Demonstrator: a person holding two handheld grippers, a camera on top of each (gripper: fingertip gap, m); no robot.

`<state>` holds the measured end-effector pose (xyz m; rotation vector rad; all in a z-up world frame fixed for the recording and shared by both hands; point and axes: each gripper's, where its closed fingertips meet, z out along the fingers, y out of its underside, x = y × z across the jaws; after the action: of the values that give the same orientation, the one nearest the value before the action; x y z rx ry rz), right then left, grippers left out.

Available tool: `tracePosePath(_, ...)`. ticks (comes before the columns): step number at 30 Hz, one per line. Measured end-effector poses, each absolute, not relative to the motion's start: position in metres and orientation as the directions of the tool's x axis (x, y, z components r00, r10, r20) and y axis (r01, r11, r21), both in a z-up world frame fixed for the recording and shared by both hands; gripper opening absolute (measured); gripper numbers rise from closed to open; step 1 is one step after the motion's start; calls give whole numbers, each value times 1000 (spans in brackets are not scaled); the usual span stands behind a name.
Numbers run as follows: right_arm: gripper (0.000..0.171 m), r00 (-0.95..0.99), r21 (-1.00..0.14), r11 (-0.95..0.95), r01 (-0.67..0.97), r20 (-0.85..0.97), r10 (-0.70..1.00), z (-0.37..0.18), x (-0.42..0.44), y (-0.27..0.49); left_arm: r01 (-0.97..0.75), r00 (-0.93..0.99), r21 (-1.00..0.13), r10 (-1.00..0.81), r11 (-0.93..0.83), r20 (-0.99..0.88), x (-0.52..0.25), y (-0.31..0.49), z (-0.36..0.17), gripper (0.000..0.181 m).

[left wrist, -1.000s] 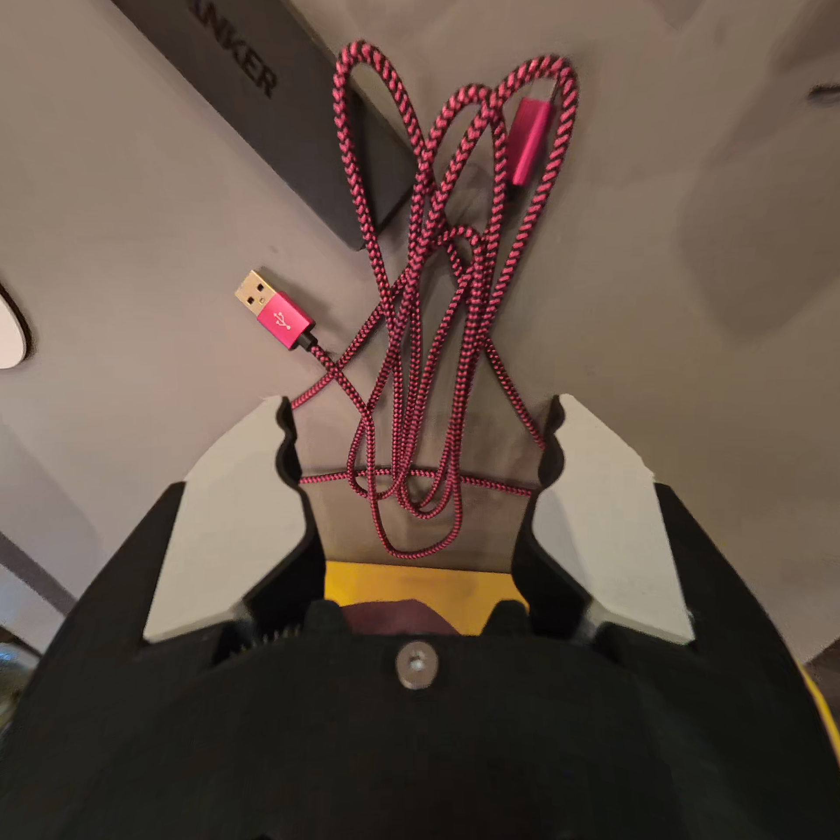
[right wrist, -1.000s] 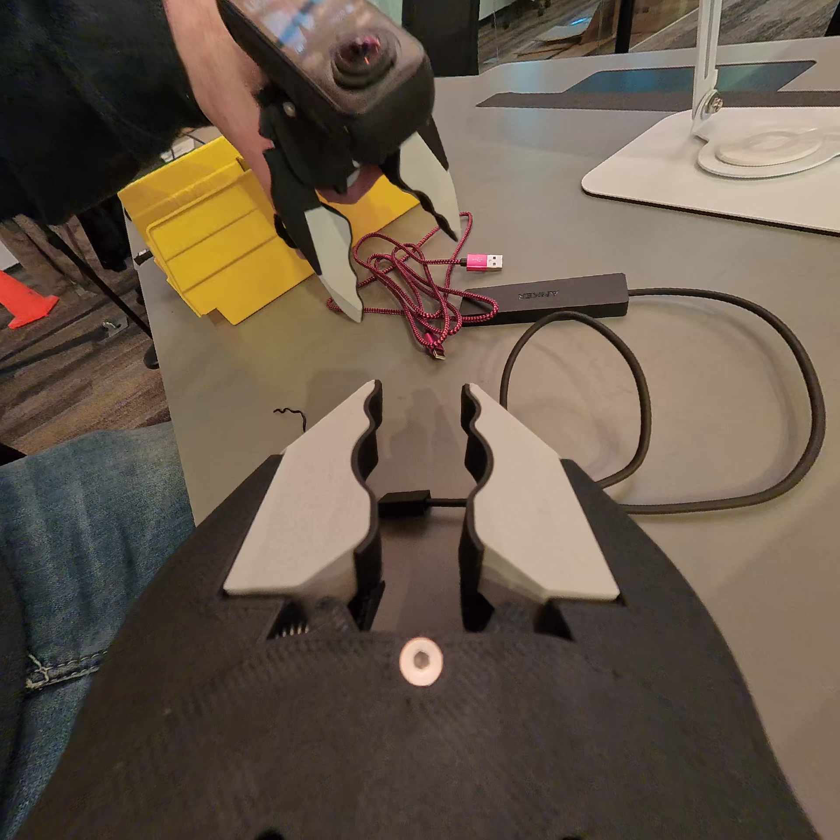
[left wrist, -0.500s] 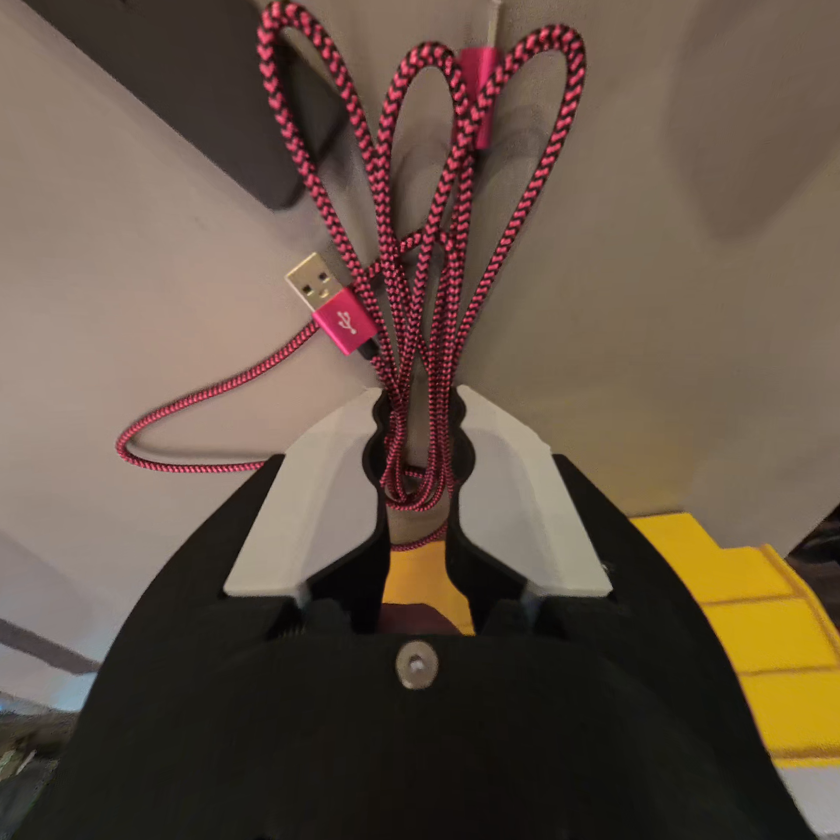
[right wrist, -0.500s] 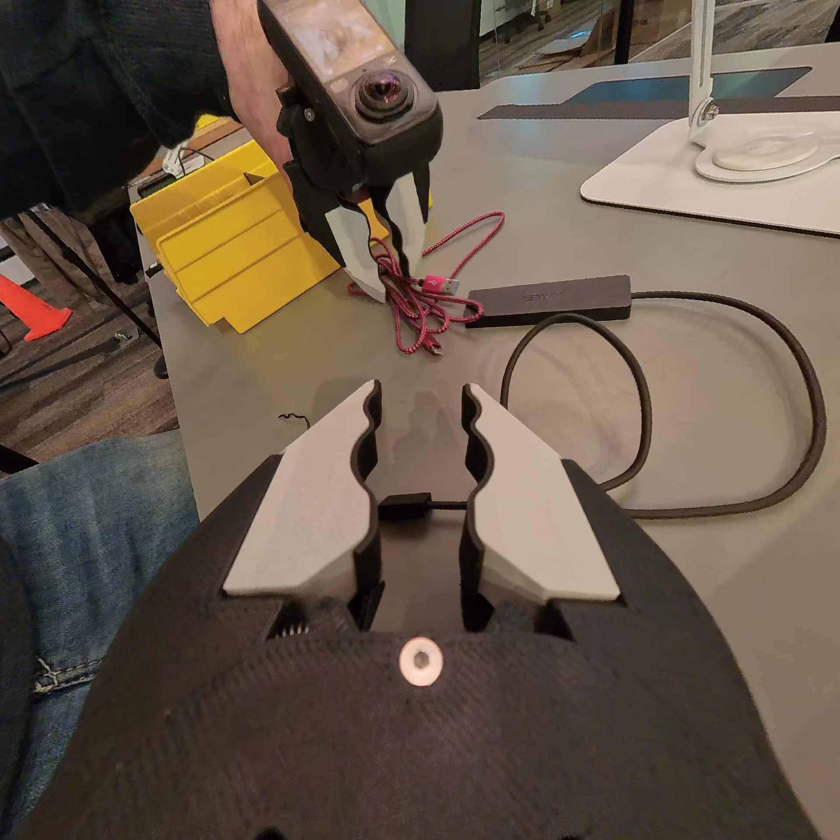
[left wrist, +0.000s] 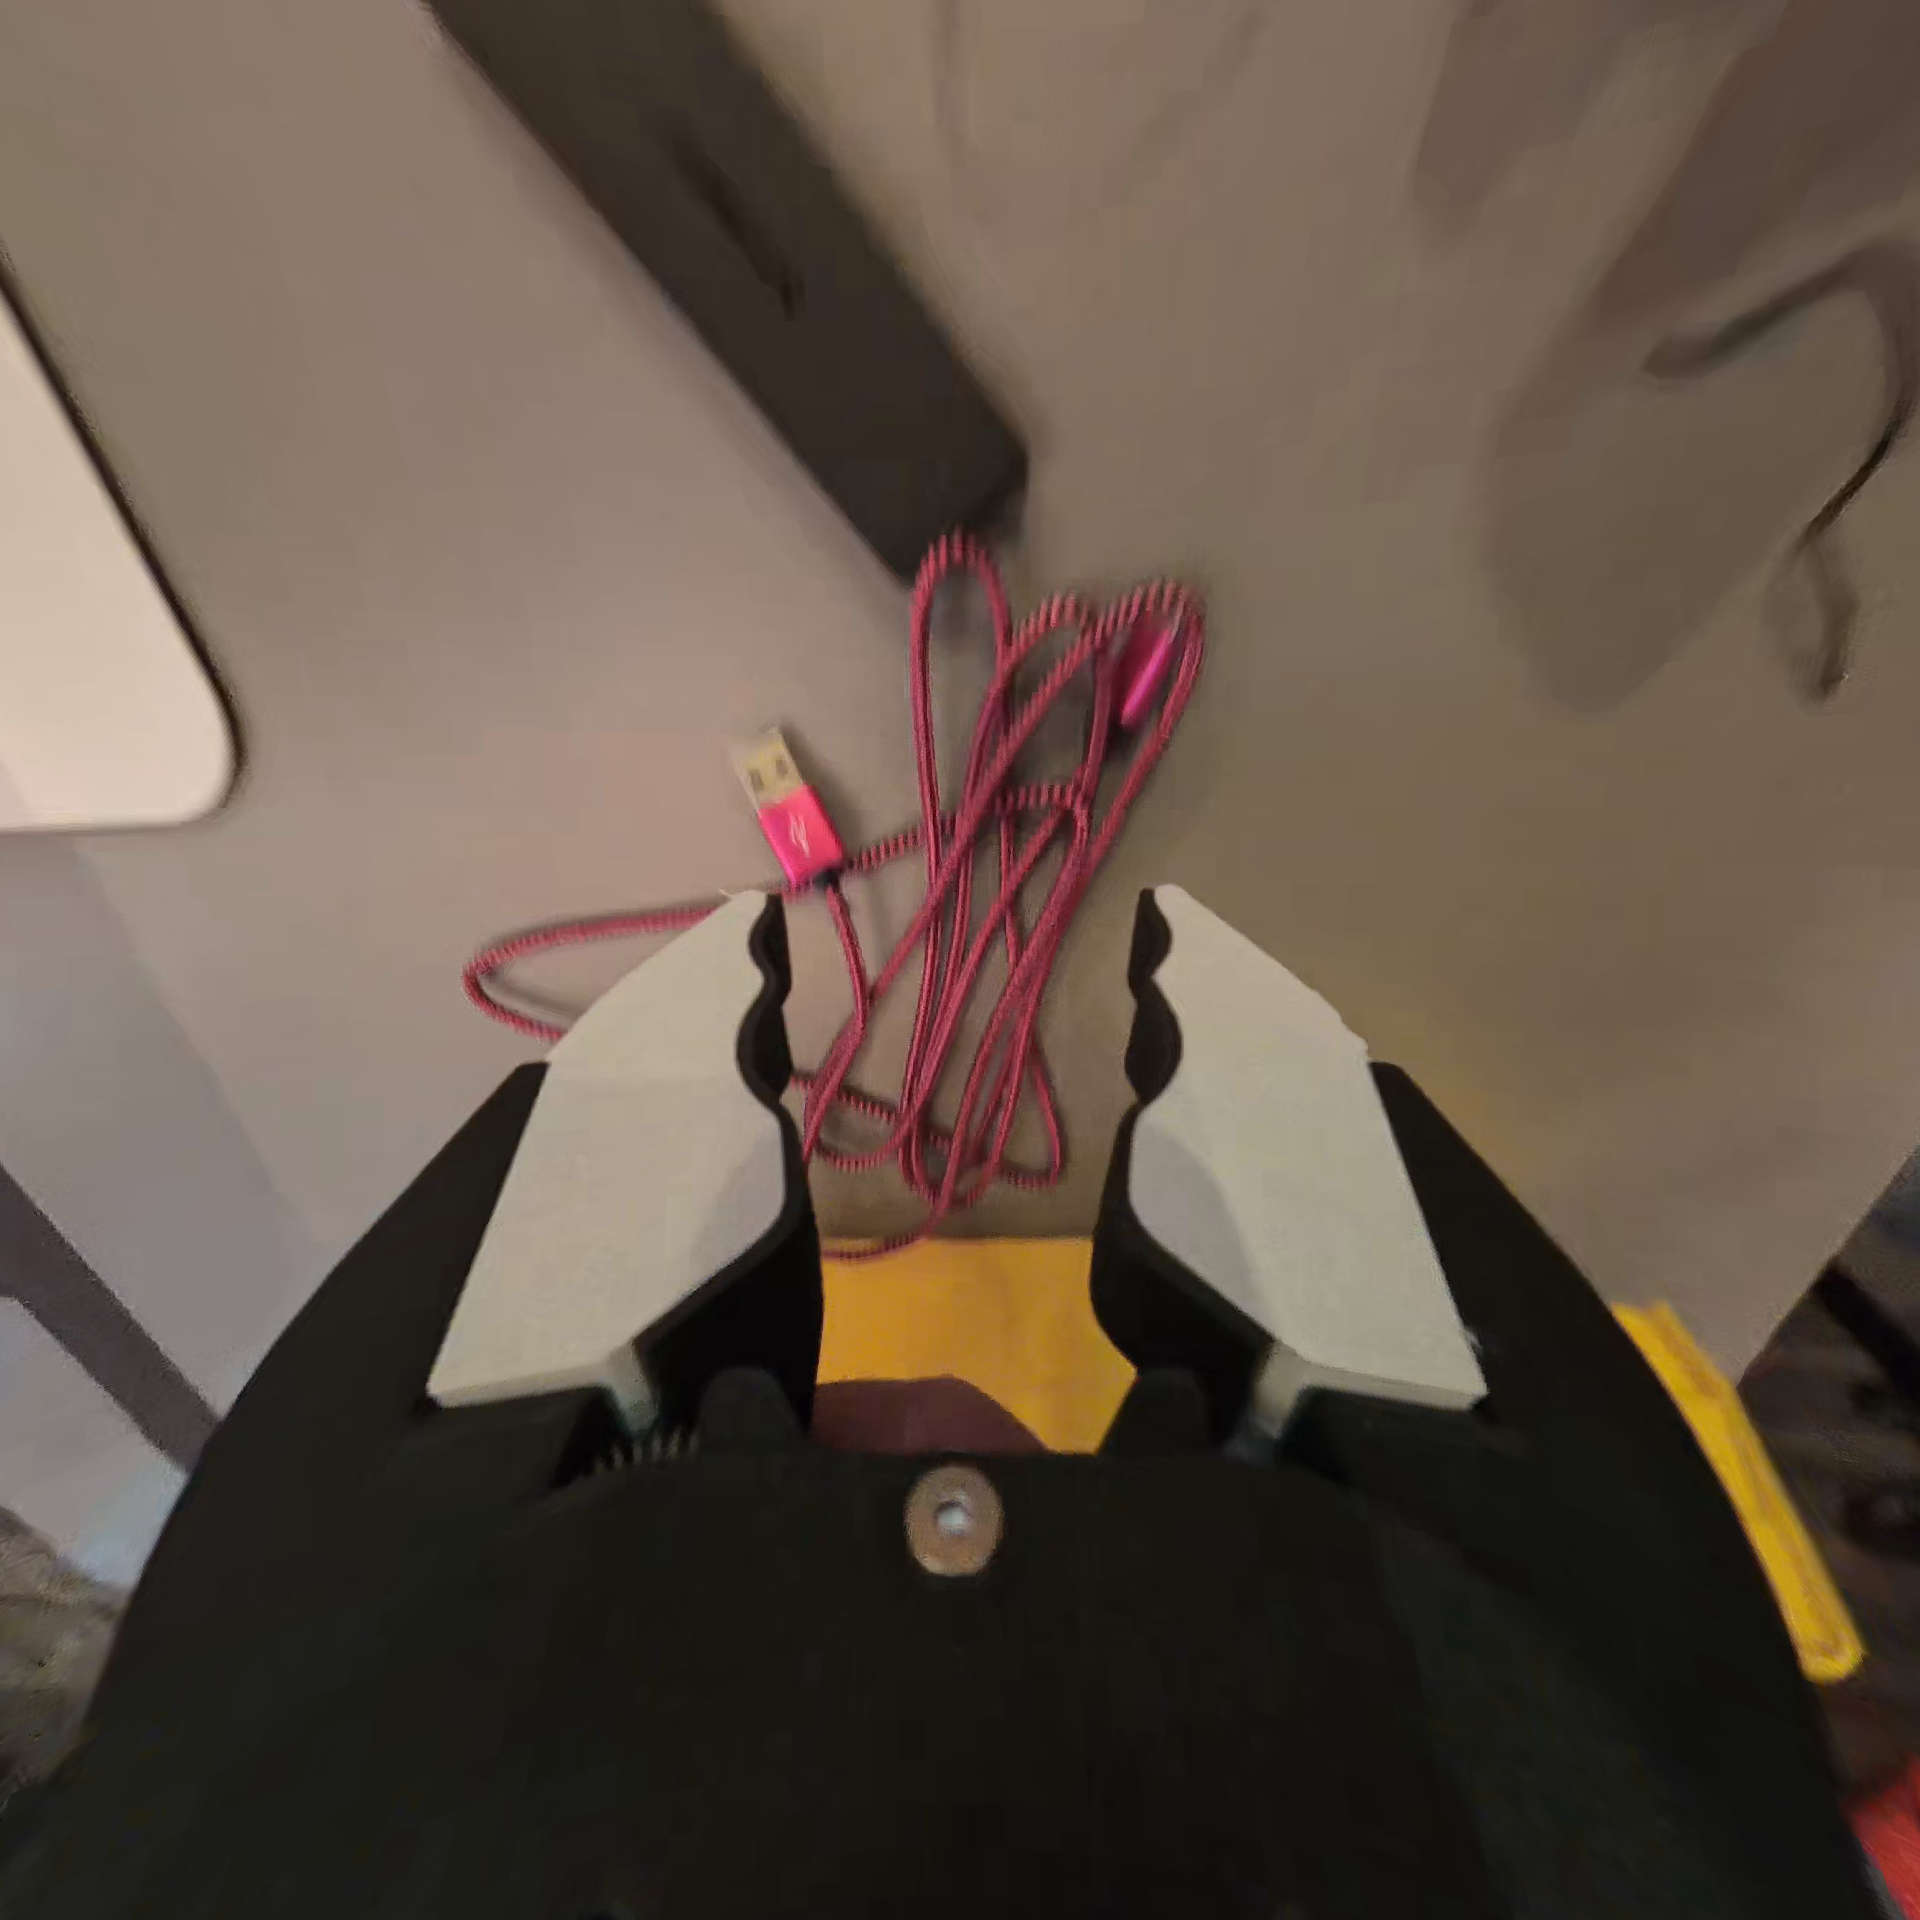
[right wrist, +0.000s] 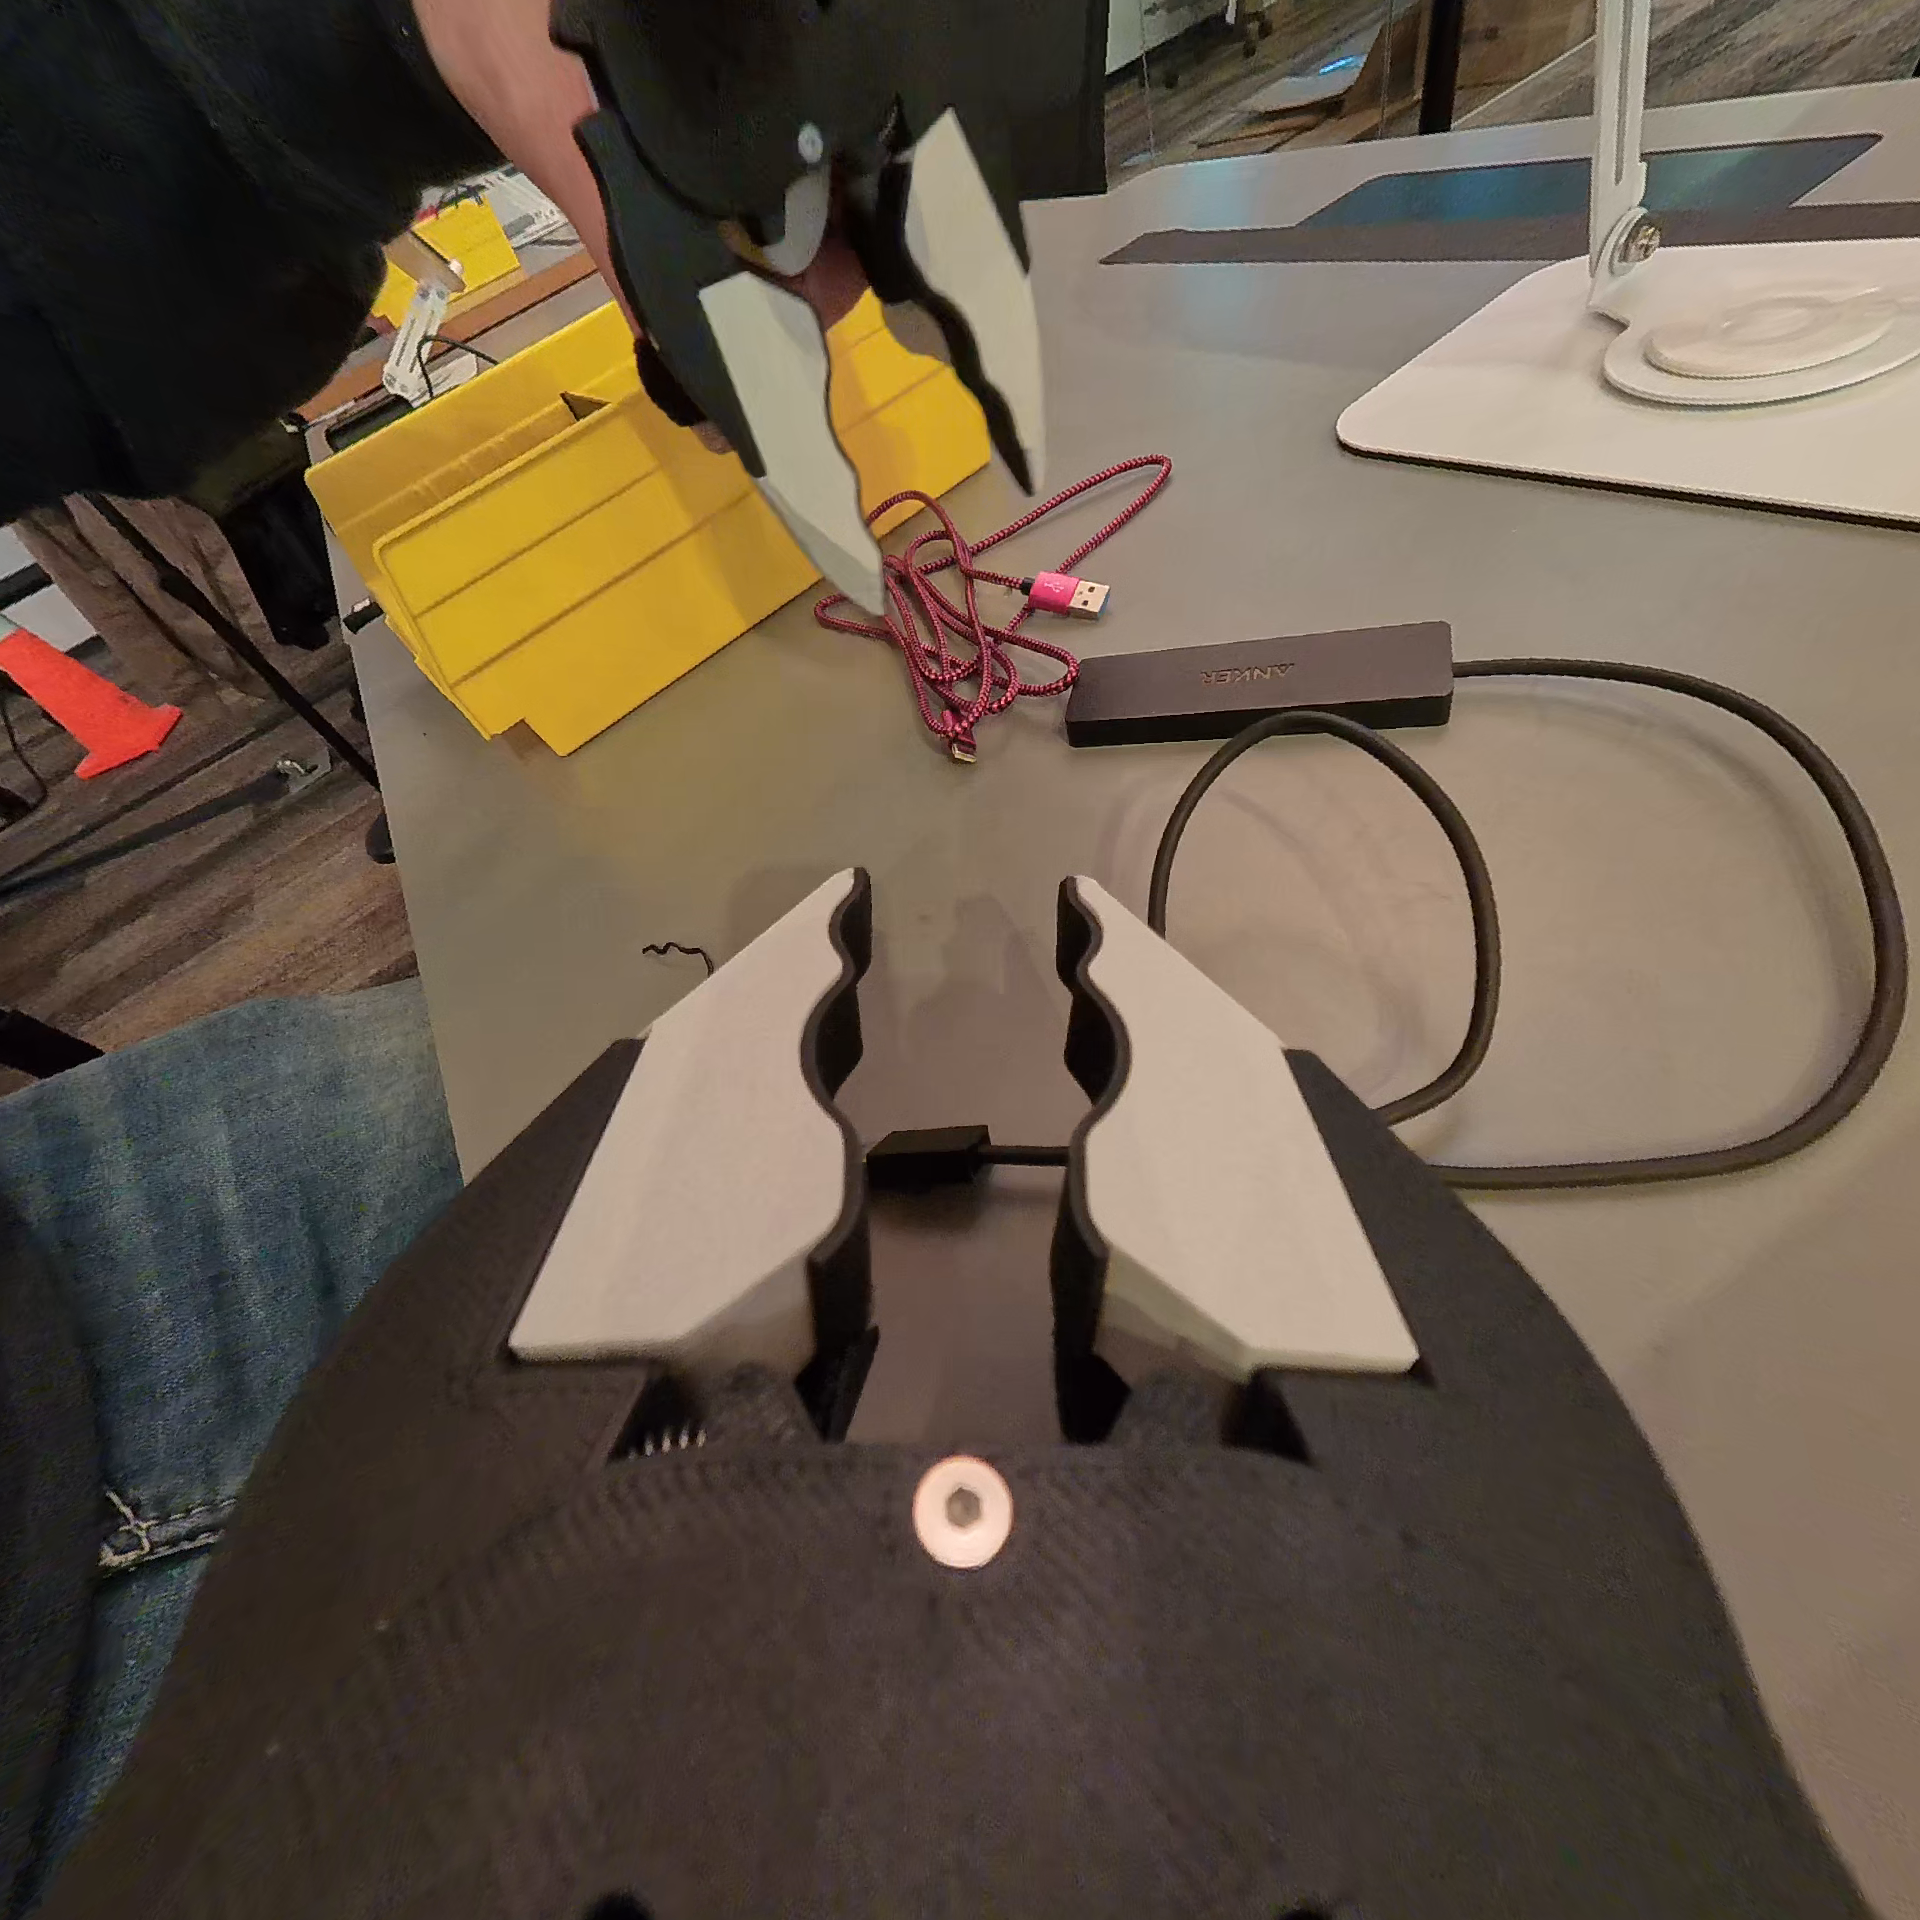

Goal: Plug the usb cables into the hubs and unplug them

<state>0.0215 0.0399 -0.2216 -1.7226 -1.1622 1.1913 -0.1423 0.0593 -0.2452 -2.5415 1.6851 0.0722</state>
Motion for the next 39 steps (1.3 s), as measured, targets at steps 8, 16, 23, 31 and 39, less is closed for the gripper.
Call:
tracePosePath(8,34,175,-914,-307,267,-267,948,-221,22,40,-821,567,-145,-817,-552,-103,-84,93,-275,52)
tracePosePath(16,50,227,-927,-143,346,-65,972,-227,13,47,-720,682,-241,-727,-650,-78,-62,100,-286,36)
tracePosePath(23,85,298,-904,-66,423,70,952,-236,6,72,-558,778,-400,-626,-727,51,-42,94,-267,34)
tracePosePath(31,133,356,-846,-225,484,-44,933,-255,-6,96,-438,818,-537,-568,-721,94,-15,80,-236,33)
tracePosePath(39,122,308,-830,-308,466,-174,935,-255,-11,96,-343,852,-652,-516,-676,87,2,75,-216,33)
